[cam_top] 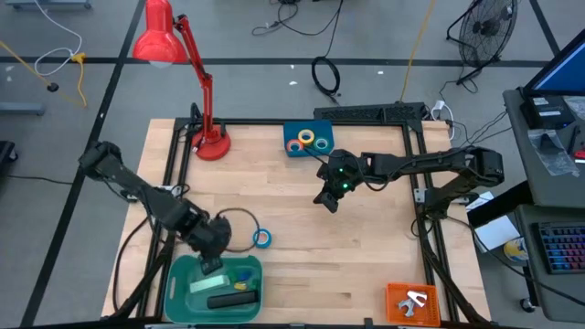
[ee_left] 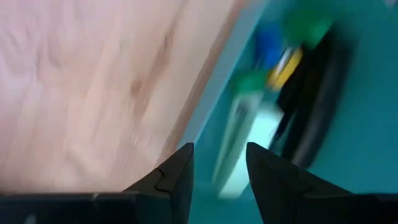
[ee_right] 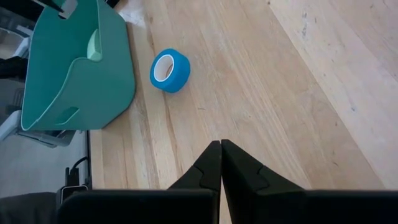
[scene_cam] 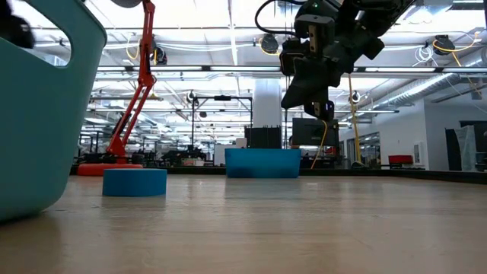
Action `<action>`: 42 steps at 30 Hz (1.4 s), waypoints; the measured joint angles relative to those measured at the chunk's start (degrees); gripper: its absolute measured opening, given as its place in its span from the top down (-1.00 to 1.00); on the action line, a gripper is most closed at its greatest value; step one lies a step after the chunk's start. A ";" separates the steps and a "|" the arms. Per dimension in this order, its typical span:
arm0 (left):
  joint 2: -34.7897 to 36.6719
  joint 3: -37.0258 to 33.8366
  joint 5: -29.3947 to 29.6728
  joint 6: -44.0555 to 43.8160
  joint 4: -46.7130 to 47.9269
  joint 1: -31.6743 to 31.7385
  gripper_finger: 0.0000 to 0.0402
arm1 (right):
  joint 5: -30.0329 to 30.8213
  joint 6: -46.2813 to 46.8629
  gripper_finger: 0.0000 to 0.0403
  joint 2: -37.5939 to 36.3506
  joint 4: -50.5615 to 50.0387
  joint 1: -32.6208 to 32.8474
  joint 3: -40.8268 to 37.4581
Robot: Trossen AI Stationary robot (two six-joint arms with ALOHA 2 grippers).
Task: Pick and place Stapler, Stapler remover, tape
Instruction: Put the blue tape into the blue bin
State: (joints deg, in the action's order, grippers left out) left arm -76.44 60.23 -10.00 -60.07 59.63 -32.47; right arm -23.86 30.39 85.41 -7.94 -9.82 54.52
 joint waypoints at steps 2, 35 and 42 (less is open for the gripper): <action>2.08 0.00 4.46 -1.65 -2.93 1.35 0.25 | -0.02 -0.02 0.98 0.00 0.00 0.00 0.02; 21.99 -0.02 48.76 7.47 -2.94 9.48 0.26 | 5.36 18.24 0.98 29.60 -12.47 9.66 36.00; 20.69 -0.02 48.50 7.47 -3.05 8.41 0.26 | -0.19 20.64 0.68 33.20 -2.30 11.50 36.11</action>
State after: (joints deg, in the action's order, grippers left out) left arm -55.75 60.20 38.50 -52.60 56.58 -24.06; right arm -24.04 51.04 118.61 -10.24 1.68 90.63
